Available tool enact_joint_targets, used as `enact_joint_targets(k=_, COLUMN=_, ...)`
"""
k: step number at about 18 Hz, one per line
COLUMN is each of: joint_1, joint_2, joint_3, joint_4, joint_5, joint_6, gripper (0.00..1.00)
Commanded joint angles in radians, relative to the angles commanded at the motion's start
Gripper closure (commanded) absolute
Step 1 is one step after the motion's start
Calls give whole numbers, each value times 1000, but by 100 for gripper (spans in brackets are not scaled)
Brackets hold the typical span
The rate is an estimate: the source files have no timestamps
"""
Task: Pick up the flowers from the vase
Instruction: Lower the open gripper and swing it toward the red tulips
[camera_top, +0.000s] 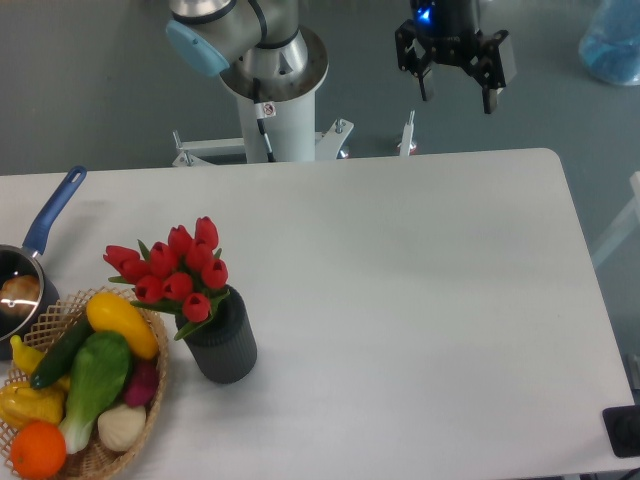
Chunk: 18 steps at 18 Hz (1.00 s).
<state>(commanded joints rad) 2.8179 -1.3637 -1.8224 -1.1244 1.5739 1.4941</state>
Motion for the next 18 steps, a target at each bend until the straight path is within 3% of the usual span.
enact_joint_targets(k=9, joint_1=-9, joint_2=-12, joint_3=-26, joint_4=2, joint_5=-9, joint_6=-9, gripper=0)
enact_joint_targets(k=12, joint_1=-14, joint_2=-12, joint_3=-50, joint_4=11, joint_5=-109, joint_6=-70, gripper=0)
enact_joint_targets(k=15, joint_1=-15, joint_2=-14, joint_3=-80, joint_4=73, joint_5=-162, joint_6=-135, gripper=0)
enact_joint_targets(k=18, joint_1=-18, joint_2=-14, joint_3=-113, joint_4=84, joint_5=-289, joint_6=-218, gripper=0)
